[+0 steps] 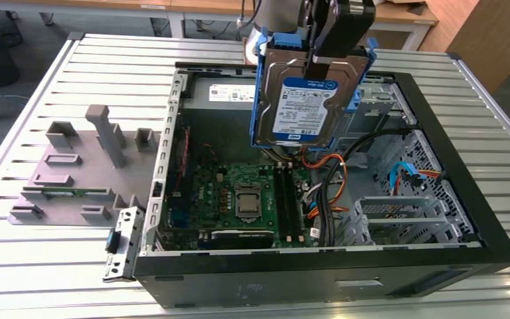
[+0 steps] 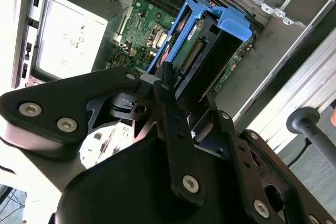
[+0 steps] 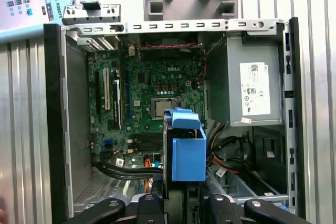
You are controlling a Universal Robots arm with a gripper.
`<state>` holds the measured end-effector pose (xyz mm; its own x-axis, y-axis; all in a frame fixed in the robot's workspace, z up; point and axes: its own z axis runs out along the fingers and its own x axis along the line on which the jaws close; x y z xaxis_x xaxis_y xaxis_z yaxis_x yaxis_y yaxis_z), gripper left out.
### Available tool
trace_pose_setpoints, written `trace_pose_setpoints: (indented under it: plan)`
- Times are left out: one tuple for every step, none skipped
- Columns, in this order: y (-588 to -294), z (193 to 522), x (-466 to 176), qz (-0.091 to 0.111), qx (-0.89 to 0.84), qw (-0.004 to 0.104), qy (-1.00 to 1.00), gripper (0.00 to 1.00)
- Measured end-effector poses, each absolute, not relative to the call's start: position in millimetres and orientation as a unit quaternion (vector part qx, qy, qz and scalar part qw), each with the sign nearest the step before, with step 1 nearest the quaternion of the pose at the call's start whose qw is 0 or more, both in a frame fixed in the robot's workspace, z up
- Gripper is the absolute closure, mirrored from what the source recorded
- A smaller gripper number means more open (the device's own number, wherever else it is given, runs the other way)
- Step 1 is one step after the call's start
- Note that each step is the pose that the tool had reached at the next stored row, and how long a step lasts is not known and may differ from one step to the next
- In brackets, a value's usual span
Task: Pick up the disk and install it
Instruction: 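Pick up the disk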
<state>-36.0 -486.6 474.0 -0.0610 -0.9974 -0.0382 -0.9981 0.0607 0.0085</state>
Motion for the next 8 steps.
trace_pose_setpoints:
  plan:
    - [-486.6,474.0,-35.7,0.016,-0.685,0.011,0.728,0.65]
    - [-486.6,474.0,-35.2,0.016,-0.685,0.011,0.728,0.65]
    - [-486.6,474.0,-34.5,0.016,-0.685,0.011,0.728,0.65]
    - [-486.6,474.0,-33.5,0.016,-0.685,0.011,0.728,0.65]
    - [-486.6,474.0,-32.4,0.016,-0.685,0.011,0.728,0.65]
    - [-486.6,474.0,-31.1,0.016,-0.685,0.011,0.728,0.65]
    - [-486.7,474.0,-29.5,0.016,-0.685,0.011,0.728,0.65]
    - [-486.7,474.0,-27.7,0.016,-0.685,0.011,0.728,0.65]
